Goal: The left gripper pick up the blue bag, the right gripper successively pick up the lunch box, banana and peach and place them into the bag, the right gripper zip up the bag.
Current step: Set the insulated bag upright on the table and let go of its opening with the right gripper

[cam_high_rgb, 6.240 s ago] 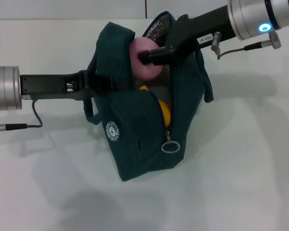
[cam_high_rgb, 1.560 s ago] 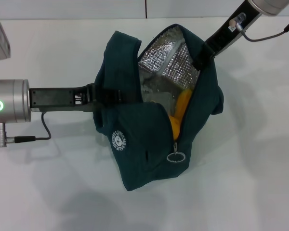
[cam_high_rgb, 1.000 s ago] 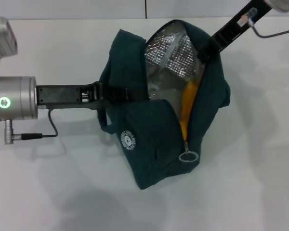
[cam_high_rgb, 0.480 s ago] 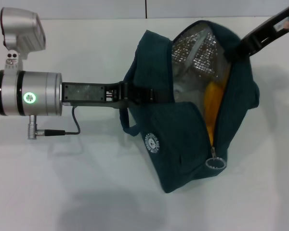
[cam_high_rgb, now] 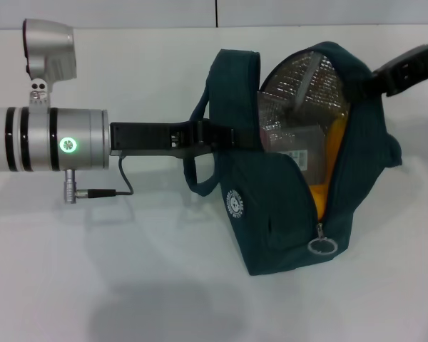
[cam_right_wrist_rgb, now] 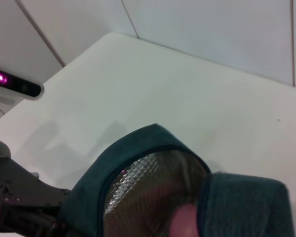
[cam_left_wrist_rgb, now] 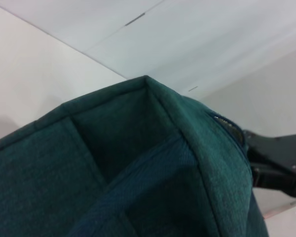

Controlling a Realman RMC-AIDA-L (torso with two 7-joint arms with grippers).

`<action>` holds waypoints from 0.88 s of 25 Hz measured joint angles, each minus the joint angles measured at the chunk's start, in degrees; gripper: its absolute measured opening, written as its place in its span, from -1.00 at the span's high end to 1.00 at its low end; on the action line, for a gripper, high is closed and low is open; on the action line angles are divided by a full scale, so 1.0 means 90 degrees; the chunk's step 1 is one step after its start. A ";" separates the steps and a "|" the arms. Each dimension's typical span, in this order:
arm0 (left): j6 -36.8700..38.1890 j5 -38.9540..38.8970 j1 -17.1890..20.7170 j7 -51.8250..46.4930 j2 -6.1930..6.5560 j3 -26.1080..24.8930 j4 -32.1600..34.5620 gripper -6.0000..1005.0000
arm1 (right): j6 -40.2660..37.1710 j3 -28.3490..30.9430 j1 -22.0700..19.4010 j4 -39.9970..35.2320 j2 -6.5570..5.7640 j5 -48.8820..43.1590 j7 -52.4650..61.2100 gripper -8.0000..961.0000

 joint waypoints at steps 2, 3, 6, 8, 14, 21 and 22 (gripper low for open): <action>-0.0037 -0.0011 -0.0004 0.0001 -0.0007 -0.0003 -0.0063 0.88 | 0.0143 0.0006 -0.0081 0.0299 0.0011 0.0138 -0.0207 0.86; -0.0039 -0.0015 0.0009 0.0002 -0.0007 -0.0013 -0.0112 0.88 | 0.0191 0.0006 -0.0103 0.0374 0.0012 0.0201 -0.0271 0.86; -0.0040 -0.0018 0.0044 0.0002 -0.0004 -0.0028 -0.0139 0.88 | 0.0390 0.0017 -0.0224 0.0503 0.0011 0.0468 -0.0444 0.86; -0.0041 -0.0023 0.0078 -0.0005 -0.0003 -0.0033 -0.0142 0.88 | 0.0506 0.0100 -0.0334 0.0520 -0.0006 0.0730 -0.0620 0.86; -0.0030 -0.0156 0.0146 -0.0011 0.0000 -0.0008 -0.0153 0.88 | 0.0393 0.0389 -0.0515 0.0588 -0.0100 0.1451 -0.1085 0.87; -0.0018 -0.0164 0.0199 -0.0015 0.0002 -0.0010 -0.0158 0.88 | 0.0338 0.0490 -0.0652 0.0607 -0.0128 0.1840 -0.1324 0.71; -0.0017 -0.0164 0.0202 -0.0015 0.0002 -0.0016 -0.0158 0.88 | 0.0338 0.0490 -0.0656 0.0624 -0.0128 0.1844 -0.1332 0.64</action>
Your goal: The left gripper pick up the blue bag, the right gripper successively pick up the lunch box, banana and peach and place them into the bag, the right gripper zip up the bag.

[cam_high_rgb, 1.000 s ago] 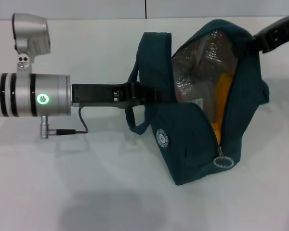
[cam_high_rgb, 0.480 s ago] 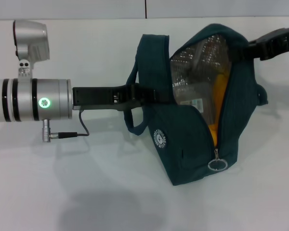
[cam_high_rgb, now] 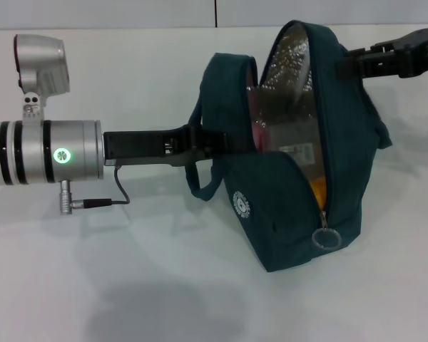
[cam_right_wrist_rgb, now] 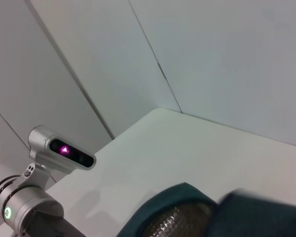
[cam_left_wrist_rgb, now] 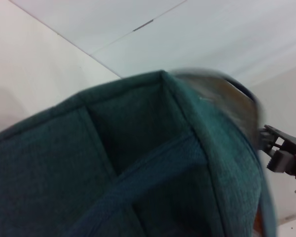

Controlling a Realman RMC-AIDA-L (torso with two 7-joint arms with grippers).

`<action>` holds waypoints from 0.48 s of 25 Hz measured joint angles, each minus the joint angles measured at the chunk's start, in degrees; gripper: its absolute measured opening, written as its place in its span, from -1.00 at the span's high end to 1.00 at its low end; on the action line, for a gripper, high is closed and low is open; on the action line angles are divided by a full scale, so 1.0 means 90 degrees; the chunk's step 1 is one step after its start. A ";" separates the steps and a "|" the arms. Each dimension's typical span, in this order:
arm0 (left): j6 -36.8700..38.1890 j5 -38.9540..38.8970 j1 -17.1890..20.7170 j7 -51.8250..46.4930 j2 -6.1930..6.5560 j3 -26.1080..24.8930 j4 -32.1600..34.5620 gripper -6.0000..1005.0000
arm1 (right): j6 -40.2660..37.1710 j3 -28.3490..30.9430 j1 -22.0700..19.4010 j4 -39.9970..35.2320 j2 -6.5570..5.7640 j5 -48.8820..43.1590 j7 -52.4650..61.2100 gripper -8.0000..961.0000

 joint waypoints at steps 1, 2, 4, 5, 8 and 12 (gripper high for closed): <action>0.0001 0.0000 0.0001 0.0000 0.0000 -0.0002 0.0000 0.88 | 0.0000 0.0001 -0.0002 0.0018 0.0000 0.0001 -0.0011 0.57; 0.0002 0.0000 0.0004 -0.0001 0.0000 -0.0004 0.0000 0.88 | -0.0003 0.0001 -0.0005 0.0044 0.0000 0.0003 -0.0037 0.50; 0.0004 0.0000 0.0024 0.0002 0.0000 -0.0006 0.0000 0.88 | -0.0016 0.0003 -0.0018 0.0066 0.0005 0.0011 -0.0134 0.28; 0.0005 0.0000 0.0043 0.0005 0.0000 -0.0007 0.0000 0.88 | -0.0031 0.0005 -0.0029 0.0066 0.0012 0.0021 -0.0204 0.13; 0.0004 0.0000 0.0081 0.0011 -0.0001 -0.0008 0.0000 0.88 | -0.0220 0.0021 -0.0203 -0.0049 0.0051 0.0310 -0.0723 -0.20; 0.0001 -0.0001 0.0091 0.0010 0.0000 -0.0008 0.0000 0.88 | -0.0679 0.0024 -0.0728 -0.0185 0.0083 0.1167 -0.1885 -0.50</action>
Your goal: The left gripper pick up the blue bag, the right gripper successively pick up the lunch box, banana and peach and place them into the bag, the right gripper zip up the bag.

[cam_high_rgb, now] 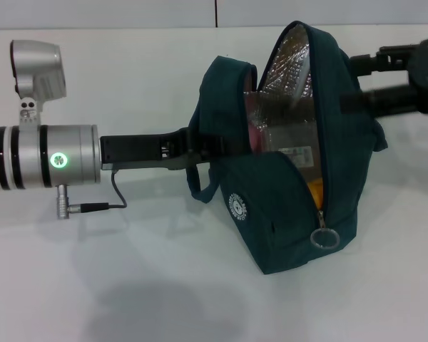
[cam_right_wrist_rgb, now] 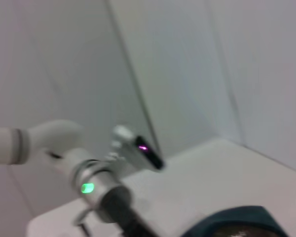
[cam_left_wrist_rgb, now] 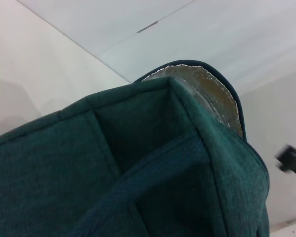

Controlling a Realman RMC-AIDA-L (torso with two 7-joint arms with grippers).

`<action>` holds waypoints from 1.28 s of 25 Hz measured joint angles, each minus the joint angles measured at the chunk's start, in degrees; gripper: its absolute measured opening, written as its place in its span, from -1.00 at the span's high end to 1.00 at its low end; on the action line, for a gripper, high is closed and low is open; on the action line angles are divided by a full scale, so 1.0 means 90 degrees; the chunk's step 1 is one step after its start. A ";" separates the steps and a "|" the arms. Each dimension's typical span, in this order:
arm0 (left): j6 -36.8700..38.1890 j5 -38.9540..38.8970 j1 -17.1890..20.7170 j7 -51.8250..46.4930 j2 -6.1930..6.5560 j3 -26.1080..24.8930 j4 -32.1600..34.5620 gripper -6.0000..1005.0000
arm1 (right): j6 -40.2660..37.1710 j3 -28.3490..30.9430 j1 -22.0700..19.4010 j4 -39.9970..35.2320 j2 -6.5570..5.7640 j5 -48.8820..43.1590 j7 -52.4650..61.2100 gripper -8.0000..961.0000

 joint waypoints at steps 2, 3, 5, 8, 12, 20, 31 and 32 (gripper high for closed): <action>-0.0002 0.0000 0.0021 0.0000 0.0000 0.0001 0.0000 0.88 | -0.0304 0.0001 -0.0290 0.0015 0.0005 0.0413 -0.0544 -0.57; -0.0003 -0.0001 0.0041 0.0001 -0.0001 0.0001 0.0000 0.88 | -0.0512 0.0004 -0.0441 0.0034 0.0006 0.0625 -0.0846 -0.60; -0.0004 -0.0011 0.0072 0.0005 -0.0005 0.0000 0.0000 0.88 | -0.1027 -0.0018 -0.0854 0.0054 0.0031 0.0928 -0.1622 -0.67; -0.0004 -0.0017 0.0084 0.0007 -0.0009 0.0001 0.0000 0.88 | -0.1159 -0.0084 -0.1087 0.0086 0.0050 0.0863 -0.1961 -0.77; -0.0005 -0.0058 0.0084 0.0007 -0.0010 0.0002 -0.0001 0.87 | -0.1235 -0.0177 -0.1300 0.0710 0.0040 0.0322 -0.2607 -0.84; -0.0005 -0.0087 0.0102 0.0007 -0.0010 0.0005 -0.0009 0.87 | -0.0716 -0.0044 -0.1195 0.2335 0.0019 -0.0767 -0.3621 -0.84; -0.0005 -0.0087 0.0089 0.0007 -0.0010 0.0020 -0.0010 0.87 | -0.0340 -0.0108 -0.0747 0.3557 0.0070 -0.0732 -0.4209 -0.84; -0.0005 -0.0087 0.0093 0.0006 -0.0010 0.0019 -0.0010 0.87 | -0.0300 -0.0108 -0.0704 0.3656 0.0072 -0.0730 -0.4216 -0.83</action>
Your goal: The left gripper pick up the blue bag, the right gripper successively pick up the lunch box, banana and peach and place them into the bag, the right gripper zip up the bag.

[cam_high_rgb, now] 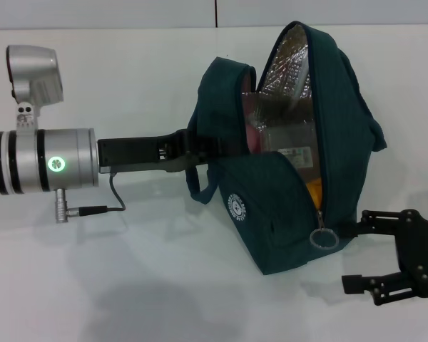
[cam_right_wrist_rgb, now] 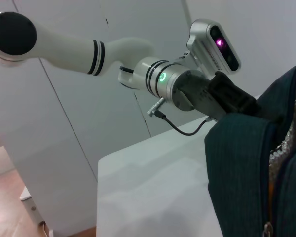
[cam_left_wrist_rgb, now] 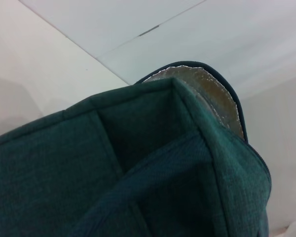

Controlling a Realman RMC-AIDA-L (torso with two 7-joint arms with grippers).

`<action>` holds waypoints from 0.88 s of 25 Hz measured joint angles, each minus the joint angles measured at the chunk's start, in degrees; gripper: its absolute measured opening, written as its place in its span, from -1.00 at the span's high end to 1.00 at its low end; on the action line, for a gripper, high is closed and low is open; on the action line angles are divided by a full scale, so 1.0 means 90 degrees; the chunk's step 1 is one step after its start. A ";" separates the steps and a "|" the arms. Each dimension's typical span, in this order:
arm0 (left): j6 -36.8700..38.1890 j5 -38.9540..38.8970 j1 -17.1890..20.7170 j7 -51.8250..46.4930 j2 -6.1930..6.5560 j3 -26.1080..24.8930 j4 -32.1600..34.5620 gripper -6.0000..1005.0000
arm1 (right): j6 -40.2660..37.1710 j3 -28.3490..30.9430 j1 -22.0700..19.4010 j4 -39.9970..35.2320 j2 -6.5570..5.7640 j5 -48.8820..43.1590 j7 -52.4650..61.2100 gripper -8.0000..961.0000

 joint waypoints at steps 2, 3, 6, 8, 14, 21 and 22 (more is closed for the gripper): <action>-0.0009 0.0000 0.0010 0.0000 0.0000 -0.0002 0.0000 0.87 | 0.0057 0.0000 0.0054 0.0109 0.0004 0.0001 -0.0017 -0.82; -0.0013 0.0000 0.0012 0.0000 0.0000 -0.0002 0.0000 0.87 | 0.0080 0.0000 0.0075 0.0155 0.0009 0.0000 -0.0034 -0.82; -0.0014 0.0000 0.0013 0.0000 0.0000 0.0000 0.0000 0.87 | 0.0153 0.0000 0.0132 0.0307 0.0021 -0.0001 -0.0082 -0.81; -0.0013 0.0000 0.0012 0.0000 0.0000 0.0001 0.0000 0.87 | 0.0214 0.0000 0.0157 0.0396 0.0025 0.0001 -0.0090 -0.80; -0.0006 0.0001 0.0009 0.0000 0.0000 0.0001 0.0000 0.87 | 0.0302 -0.0001 0.0223 0.0547 0.0051 0.0007 -0.0099 -0.78; -0.0001 0.0001 0.0008 0.0000 0.0001 0.0001 0.0000 0.87 | 0.0540 -0.0010 0.0357 0.0842 0.0066 0.0018 -0.0096 -0.62; -0.0001 0.0001 0.0008 0.0000 0.0001 0.0002 0.0000 0.87 | 0.0576 -0.0010 0.0373 0.0869 0.0065 0.0018 -0.0091 -0.55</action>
